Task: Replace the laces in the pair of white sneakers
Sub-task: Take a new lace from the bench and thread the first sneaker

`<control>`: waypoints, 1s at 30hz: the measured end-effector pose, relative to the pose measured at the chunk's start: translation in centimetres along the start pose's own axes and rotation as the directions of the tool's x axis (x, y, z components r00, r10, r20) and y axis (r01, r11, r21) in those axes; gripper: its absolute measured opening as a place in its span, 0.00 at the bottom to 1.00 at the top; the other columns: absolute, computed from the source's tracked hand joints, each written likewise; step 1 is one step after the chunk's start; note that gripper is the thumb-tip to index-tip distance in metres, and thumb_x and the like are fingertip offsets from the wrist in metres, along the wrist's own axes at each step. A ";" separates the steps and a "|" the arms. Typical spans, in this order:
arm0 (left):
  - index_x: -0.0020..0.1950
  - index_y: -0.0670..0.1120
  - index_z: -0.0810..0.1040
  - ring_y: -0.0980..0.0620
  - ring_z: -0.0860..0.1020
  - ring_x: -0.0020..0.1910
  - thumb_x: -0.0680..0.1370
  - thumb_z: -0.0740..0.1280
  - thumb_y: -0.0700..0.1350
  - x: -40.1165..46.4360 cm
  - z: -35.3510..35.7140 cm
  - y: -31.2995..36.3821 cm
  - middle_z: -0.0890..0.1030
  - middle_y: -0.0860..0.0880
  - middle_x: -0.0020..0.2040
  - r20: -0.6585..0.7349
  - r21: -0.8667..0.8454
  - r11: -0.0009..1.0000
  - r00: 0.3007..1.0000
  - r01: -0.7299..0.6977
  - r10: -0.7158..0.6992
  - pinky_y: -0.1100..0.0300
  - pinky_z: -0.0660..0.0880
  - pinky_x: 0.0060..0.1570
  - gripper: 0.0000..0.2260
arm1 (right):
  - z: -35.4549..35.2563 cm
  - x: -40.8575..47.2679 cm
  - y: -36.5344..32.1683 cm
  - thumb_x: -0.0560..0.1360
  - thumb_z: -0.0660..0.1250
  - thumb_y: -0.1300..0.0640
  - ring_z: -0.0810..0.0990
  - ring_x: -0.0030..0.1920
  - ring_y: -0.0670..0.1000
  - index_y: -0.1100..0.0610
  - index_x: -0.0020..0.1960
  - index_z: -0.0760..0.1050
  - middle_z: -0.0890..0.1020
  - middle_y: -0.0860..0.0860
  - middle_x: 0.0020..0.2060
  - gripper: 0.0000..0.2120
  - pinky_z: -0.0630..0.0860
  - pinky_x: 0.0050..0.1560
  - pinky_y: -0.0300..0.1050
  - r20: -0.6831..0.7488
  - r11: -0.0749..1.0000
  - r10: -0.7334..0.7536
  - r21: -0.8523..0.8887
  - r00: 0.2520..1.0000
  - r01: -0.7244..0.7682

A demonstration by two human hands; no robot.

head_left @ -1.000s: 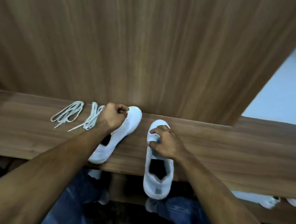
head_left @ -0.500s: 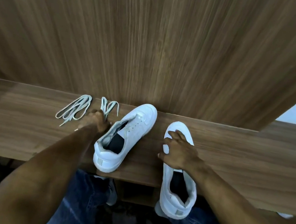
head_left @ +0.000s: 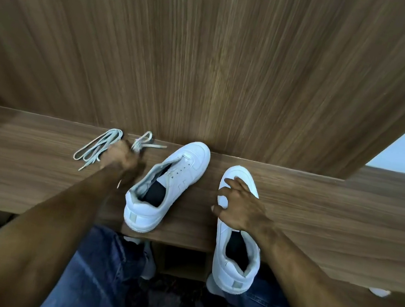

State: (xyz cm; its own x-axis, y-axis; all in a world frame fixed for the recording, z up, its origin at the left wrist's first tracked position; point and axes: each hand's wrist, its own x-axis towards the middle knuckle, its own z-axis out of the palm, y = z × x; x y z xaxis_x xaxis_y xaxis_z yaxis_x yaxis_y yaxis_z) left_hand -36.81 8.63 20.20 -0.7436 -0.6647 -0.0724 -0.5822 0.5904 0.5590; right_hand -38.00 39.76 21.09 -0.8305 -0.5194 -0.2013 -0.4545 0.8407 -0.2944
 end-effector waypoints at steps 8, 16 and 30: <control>0.41 0.43 0.73 0.50 0.77 0.32 0.80 0.59 0.32 -7.8 -1.9 8.9 0.78 0.41 0.37 0.093 -0.717 0.677 0.940 -0.166 0.329 0.57 0.78 0.35 0.10 | 0.5 -3.8 1.8 0.73 0.70 0.43 0.69 0.65 0.42 0.48 0.67 0.73 0.67 0.45 0.70 0.24 0.64 0.62 0.37 -0.184 0.875 0.042 0.482 0.982 0.053; 0.50 0.34 0.76 0.57 0.79 0.30 0.79 0.64 0.35 -14.4 3.8 15.1 0.80 0.38 0.39 0.352 -0.723 0.657 0.705 -0.213 0.616 0.63 0.79 0.34 0.05 | -3.1 -6.1 3.8 0.76 0.70 0.56 0.82 0.51 0.51 0.53 0.50 0.80 0.85 0.52 0.48 0.04 0.78 0.53 0.48 -0.191 0.346 0.319 0.935 0.928 0.074; 0.45 0.43 0.83 0.60 0.74 0.28 0.81 0.64 0.44 -12.3 3.9 18.8 0.77 0.52 0.30 0.460 -0.417 0.738 0.577 -0.531 0.675 0.61 0.70 0.33 0.10 | -6.9 -5.9 9.0 0.72 0.70 0.67 0.77 0.42 0.47 0.56 0.47 0.77 0.80 0.53 0.44 0.08 0.74 0.44 0.39 -0.323 0.473 0.510 0.880 0.797 0.054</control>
State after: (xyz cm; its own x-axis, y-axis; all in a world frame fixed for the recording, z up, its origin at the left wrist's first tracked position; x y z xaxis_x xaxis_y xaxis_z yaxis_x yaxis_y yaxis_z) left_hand -39.88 29.66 28.35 -0.9731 0.2259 -0.0444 0.1025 0.5978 0.7951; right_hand -39.36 51.41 26.05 -0.9979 0.0644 -0.0084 0.0233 0.2345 -0.9718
